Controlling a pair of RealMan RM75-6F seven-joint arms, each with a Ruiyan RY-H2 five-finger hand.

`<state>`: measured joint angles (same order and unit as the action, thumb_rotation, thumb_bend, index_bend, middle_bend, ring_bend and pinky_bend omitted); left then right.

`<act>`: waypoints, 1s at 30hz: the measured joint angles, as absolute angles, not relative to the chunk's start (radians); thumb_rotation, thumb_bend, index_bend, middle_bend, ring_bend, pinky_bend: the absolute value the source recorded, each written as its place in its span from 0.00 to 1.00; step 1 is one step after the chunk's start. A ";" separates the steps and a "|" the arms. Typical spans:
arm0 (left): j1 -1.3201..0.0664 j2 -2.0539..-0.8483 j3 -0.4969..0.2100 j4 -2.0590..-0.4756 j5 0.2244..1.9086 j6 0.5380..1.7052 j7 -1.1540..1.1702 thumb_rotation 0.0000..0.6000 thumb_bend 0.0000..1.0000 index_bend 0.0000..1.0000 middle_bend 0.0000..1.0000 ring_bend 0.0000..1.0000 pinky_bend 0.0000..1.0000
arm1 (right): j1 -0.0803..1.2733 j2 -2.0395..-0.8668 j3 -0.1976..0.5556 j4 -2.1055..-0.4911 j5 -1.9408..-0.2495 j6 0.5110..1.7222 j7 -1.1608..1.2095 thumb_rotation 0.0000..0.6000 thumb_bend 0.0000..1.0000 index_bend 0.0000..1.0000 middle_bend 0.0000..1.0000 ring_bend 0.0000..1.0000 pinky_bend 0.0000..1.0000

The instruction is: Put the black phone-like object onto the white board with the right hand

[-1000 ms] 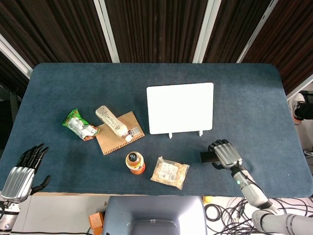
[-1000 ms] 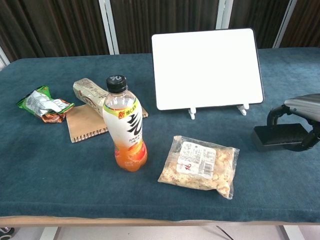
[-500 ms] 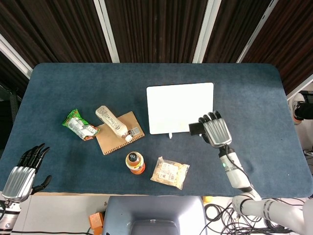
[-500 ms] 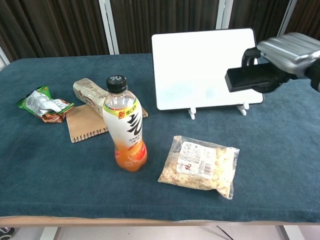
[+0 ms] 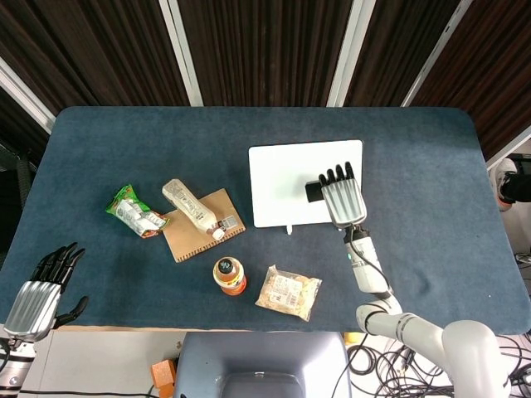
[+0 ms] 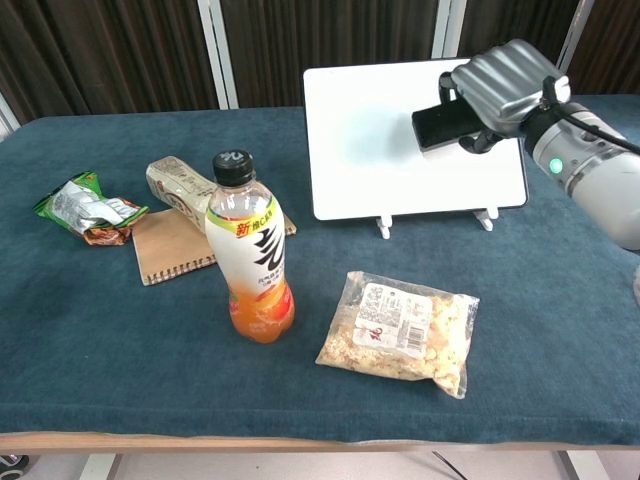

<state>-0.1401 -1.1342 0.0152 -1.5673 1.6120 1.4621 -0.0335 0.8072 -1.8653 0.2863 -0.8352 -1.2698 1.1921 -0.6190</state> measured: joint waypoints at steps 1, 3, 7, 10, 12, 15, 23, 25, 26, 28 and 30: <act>-0.140 -1.134 0.015 -1.567 1.611 1.462 -0.035 1.00 0.32 0.00 0.00 0.00 0.12 | 0.817 -1.883 0.289 -0.806 -1.274 1.193 -0.605 1.00 0.24 0.58 0.36 0.23 0.22; -0.141 -1.133 0.014 -1.567 1.608 1.459 -0.037 1.00 0.32 0.00 0.00 0.00 0.12 | 0.828 -1.904 0.292 -0.768 -1.279 1.194 -0.583 1.00 0.24 0.56 0.36 0.23 0.22; -0.143 -1.132 0.017 -1.567 1.608 1.451 -0.045 1.00 0.32 0.00 0.00 0.00 0.12 | 0.849 -1.936 0.298 -0.708 -1.283 1.182 -0.543 1.00 0.24 0.55 0.36 0.23 0.22; -0.145 -1.130 0.019 -1.567 1.607 1.446 -0.049 1.00 0.32 0.00 0.00 0.00 0.12 | 0.860 -1.951 0.304 -0.682 -1.280 1.172 -0.523 1.00 0.24 0.55 0.36 0.23 0.22; -0.146 -1.131 0.019 -1.567 1.605 1.445 -0.048 1.00 0.32 0.00 0.00 0.00 0.12 | 0.866 -1.961 0.308 -0.665 -1.278 1.166 -0.511 1.00 0.24 0.55 0.36 0.23 0.22; -0.148 -1.131 0.017 -1.567 1.603 1.443 -0.050 1.00 0.32 0.00 0.00 0.00 0.12 | 0.875 -1.975 0.311 -0.640 -1.276 1.157 -0.491 1.00 0.24 0.53 0.36 0.23 0.22; -0.150 -1.127 0.016 -1.569 1.597 1.437 -0.054 1.00 0.32 0.00 0.00 0.00 0.12 | 0.892 -2.014 0.313 -0.567 -1.274 1.143 -0.464 1.00 0.24 0.29 0.23 0.17 0.21; -0.151 -1.127 0.017 -1.569 1.597 1.437 -0.055 1.00 0.32 0.00 0.00 0.00 0.12 | 0.894 -2.023 0.316 -0.553 -1.268 1.136 -0.466 1.00 0.24 0.17 0.18 0.15 0.21; -0.151 -1.127 0.017 -1.569 1.598 1.437 -0.055 1.00 0.32 0.00 0.00 0.00 0.12 | 0.894 -2.025 0.317 -0.548 -1.264 1.132 -0.469 1.00 0.24 0.13 0.17 0.14 0.21; -0.151 -1.127 0.018 -1.569 1.597 1.436 -0.054 1.00 0.32 0.00 0.00 0.00 0.12 | 0.895 -2.028 0.318 -0.543 -1.263 1.133 -0.468 1.00 0.24 0.09 0.16 0.13 0.21; -0.150 -1.126 0.018 -1.569 1.597 1.437 -0.055 1.00 0.32 0.00 0.00 0.00 0.12 | 0.894 -2.029 0.319 -0.538 -1.264 1.136 -0.462 1.00 0.24 0.04 0.15 0.13 0.21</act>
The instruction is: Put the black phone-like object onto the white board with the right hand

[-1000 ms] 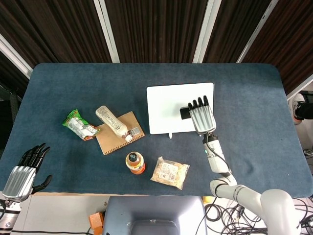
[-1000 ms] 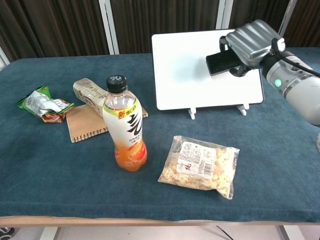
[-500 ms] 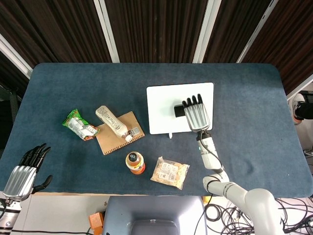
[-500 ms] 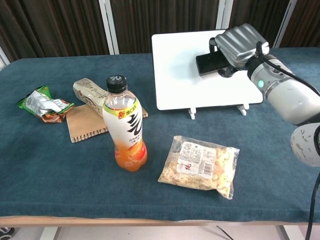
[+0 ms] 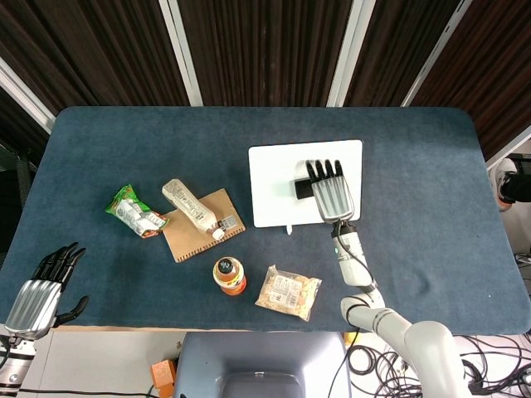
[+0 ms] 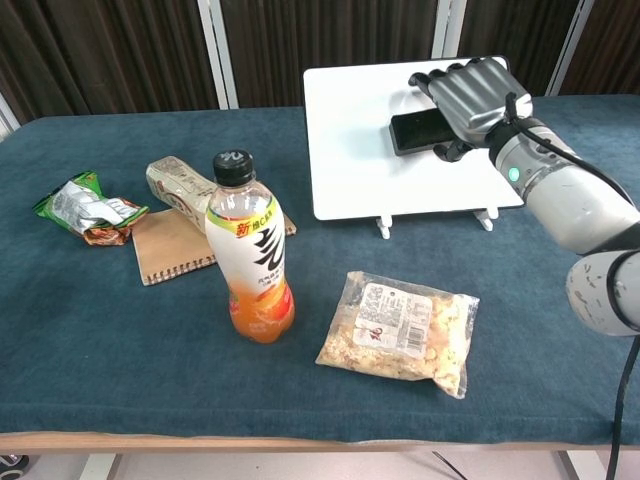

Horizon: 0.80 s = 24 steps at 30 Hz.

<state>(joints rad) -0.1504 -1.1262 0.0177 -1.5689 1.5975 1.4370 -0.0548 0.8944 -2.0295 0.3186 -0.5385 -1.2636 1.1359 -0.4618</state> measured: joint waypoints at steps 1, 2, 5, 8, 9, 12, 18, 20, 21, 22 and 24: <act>-0.150 -1.126 0.018 -1.569 1.598 1.438 -0.055 1.00 0.32 0.00 0.00 0.00 0.12 | 0.894 -2.030 0.319 -0.534 -1.264 1.138 -0.460 1.00 0.24 0.03 0.14 0.13 0.21; -0.150 -1.126 0.018 -1.569 1.598 1.439 -0.054 1.00 0.32 0.00 0.00 0.00 0.12 | 0.894 -2.031 0.319 -0.532 -1.264 1.140 -0.458 1.00 0.24 0.01 0.14 0.12 0.21; -0.149 -1.126 0.018 -1.569 1.599 1.440 -0.055 1.00 0.32 0.00 0.00 0.00 0.12 | 0.892 -2.028 0.319 -0.536 -1.265 1.144 -0.451 1.00 0.24 0.00 0.13 0.12 0.20; -0.148 -1.125 0.019 -1.569 1.600 1.443 -0.055 1.00 0.32 0.00 0.00 0.00 0.12 | 0.883 -2.017 0.314 -0.557 -1.270 1.153 -0.445 1.00 0.24 0.00 0.12 0.11 0.20; -0.148 -1.125 0.019 -1.569 1.601 1.444 -0.055 1.00 0.32 0.00 0.00 0.00 0.12 | 0.879 -2.012 0.312 -0.568 -1.273 1.157 -0.444 1.00 0.24 0.00 0.11 0.10 0.19; -0.147 -1.124 0.019 -1.569 1.603 1.449 -0.057 1.00 0.32 0.00 0.00 0.00 0.12 | 0.854 -1.982 0.294 -0.626 -1.285 1.174 -0.445 1.00 0.24 0.00 0.09 0.08 0.16; -0.141 -1.121 0.021 -1.573 1.611 1.463 -0.052 1.00 0.32 0.00 0.00 0.00 0.12 | 0.764 -1.858 0.234 -0.868 -1.315 1.221 -0.475 1.00 0.24 0.00 0.03 0.03 0.10; -0.139 -1.120 0.022 -1.575 1.614 1.467 -0.050 1.00 0.32 0.00 0.00 0.00 0.12 | 0.721 -1.789 0.205 -1.000 -1.328 1.246 -0.493 1.00 0.24 0.00 0.01 0.01 0.08; -0.137 -1.120 0.022 -1.577 1.615 1.471 -0.048 1.00 0.32 0.00 0.00 0.00 0.12 | 0.700 -1.755 0.191 -1.062 -1.335 1.260 -0.500 1.00 0.24 0.00 0.00 0.01 0.08; -0.136 -1.120 0.022 -1.578 1.617 1.473 -0.046 1.00 0.32 0.00 0.00 0.00 0.12 | 0.671 -1.707 0.170 -1.146 -1.345 1.281 -0.508 1.00 0.24 0.00 0.00 0.01 0.08; -0.134 -1.119 0.022 -1.580 1.617 1.477 -0.044 1.00 0.32 0.00 0.00 0.00 0.12 | 0.619 -1.626 0.135 -1.273 -1.366 1.321 -0.515 1.00 0.24 0.00 0.00 0.00 0.08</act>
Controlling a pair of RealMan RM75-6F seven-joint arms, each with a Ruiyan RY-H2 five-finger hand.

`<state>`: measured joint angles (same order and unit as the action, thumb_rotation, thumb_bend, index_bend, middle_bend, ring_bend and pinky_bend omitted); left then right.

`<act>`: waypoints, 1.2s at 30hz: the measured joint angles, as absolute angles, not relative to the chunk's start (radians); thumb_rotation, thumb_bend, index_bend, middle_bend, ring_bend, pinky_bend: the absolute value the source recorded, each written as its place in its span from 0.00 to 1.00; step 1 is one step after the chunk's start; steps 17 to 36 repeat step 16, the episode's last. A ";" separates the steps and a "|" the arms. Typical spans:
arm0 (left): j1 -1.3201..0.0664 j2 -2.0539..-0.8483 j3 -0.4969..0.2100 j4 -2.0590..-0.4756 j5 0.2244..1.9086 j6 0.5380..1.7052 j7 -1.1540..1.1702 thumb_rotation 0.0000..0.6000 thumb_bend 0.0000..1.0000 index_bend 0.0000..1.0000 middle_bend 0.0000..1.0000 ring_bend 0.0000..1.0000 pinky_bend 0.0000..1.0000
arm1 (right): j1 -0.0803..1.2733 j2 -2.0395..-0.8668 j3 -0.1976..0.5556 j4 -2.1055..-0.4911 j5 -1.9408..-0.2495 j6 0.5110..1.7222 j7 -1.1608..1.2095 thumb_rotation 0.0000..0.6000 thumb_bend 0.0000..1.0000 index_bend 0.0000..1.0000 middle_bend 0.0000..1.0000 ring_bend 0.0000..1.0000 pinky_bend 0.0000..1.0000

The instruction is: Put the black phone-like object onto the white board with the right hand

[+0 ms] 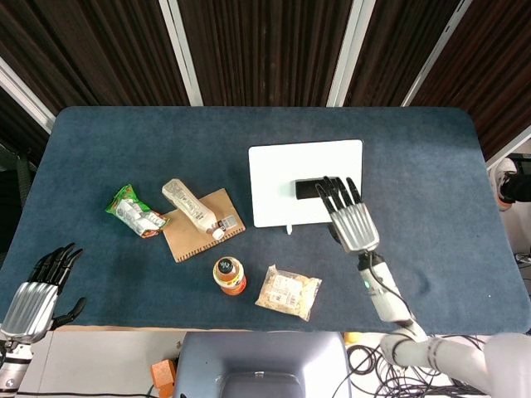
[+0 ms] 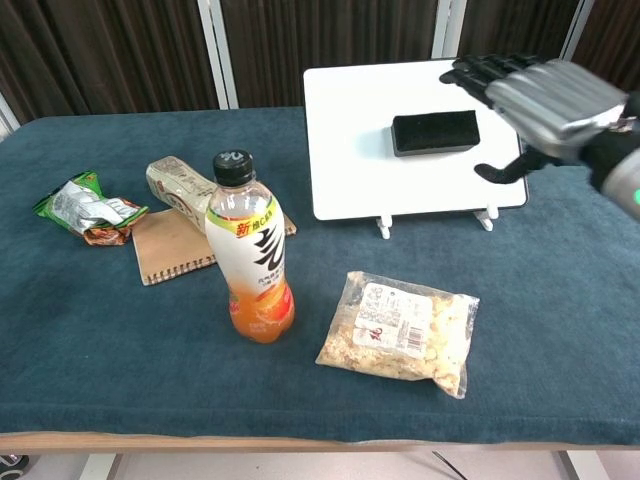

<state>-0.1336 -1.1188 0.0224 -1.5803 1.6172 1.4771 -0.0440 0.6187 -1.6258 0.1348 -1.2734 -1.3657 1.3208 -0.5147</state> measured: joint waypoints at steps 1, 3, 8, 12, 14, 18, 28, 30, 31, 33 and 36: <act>-0.132 -1.118 0.022 -1.581 1.617 1.479 -0.042 1.00 0.32 0.00 0.00 0.00 0.12 | 0.578 -1.566 0.107 -1.354 -1.383 1.354 -0.516 1.00 0.24 0.00 0.00 0.00 0.08; -0.130 -1.118 0.021 -1.584 1.613 1.482 -0.034 1.00 0.32 0.00 0.00 0.00 0.12 | 0.507 -1.471 0.058 -1.459 -1.411 1.413 -0.511 1.00 0.24 0.00 0.00 0.00 0.08; -0.125 -1.115 0.019 -1.593 1.606 1.485 -0.012 1.00 0.33 0.00 0.00 0.00 0.12 | 0.288 -1.283 -0.075 -1.598 -1.480 1.597 -0.444 1.00 0.24 0.00 0.00 0.00 0.07; -0.123 -1.115 0.019 -1.598 1.598 1.479 0.006 1.00 0.33 0.00 0.00 0.00 0.12 | 0.196 -1.240 -0.117 -1.617 -1.484 1.661 -0.329 1.00 0.24 0.00 0.00 0.00 0.06; -0.123 -1.116 0.018 -1.599 1.595 1.475 0.013 1.00 0.33 0.00 0.00 0.00 0.12 | 0.166 -1.225 -0.123 -1.617 -1.480 1.667 -0.261 1.00 0.24 0.00 0.00 0.00 0.05; -0.124 -1.118 0.017 -1.601 1.592 1.472 0.021 1.00 0.33 0.00 0.00 0.00 0.12 | 0.147 -1.202 -0.125 -1.616 -1.479 1.665 -0.222 1.00 0.24 0.00 0.00 0.00 0.05; -0.124 -1.118 0.017 -1.601 1.592 1.472 0.021 1.00 0.33 0.00 0.00 0.00 0.12 | 0.147 -1.202 -0.125 -1.616 -1.479 1.665 -0.222 1.00 0.24 0.00 0.00 0.00 0.05; -0.124 -1.118 0.017 -1.601 1.592 1.472 0.021 1.00 0.33 0.00 0.00 0.00 0.12 | 0.147 -1.202 -0.125 -1.616 -1.479 1.665 -0.222 1.00 0.24 0.00 0.00 0.00 0.05; -0.124 -1.118 0.017 -1.601 1.592 1.472 0.021 1.00 0.33 0.00 0.00 0.00 0.12 | 0.147 -1.202 -0.125 -1.616 -1.479 1.665 -0.222 1.00 0.24 0.00 0.00 0.00 0.05; -0.124 -1.118 0.017 -1.601 1.592 1.472 0.021 1.00 0.33 0.00 0.00 0.00 0.12 | 0.147 -1.202 -0.125 -1.616 -1.479 1.665 -0.222 1.00 0.24 0.00 0.00 0.00 0.05; -0.124 -1.118 0.017 -1.601 1.592 1.472 0.021 1.00 0.33 0.00 0.00 0.00 0.12 | 0.147 -1.202 -0.125 -1.616 -1.479 1.665 -0.222 1.00 0.24 0.00 0.00 0.00 0.05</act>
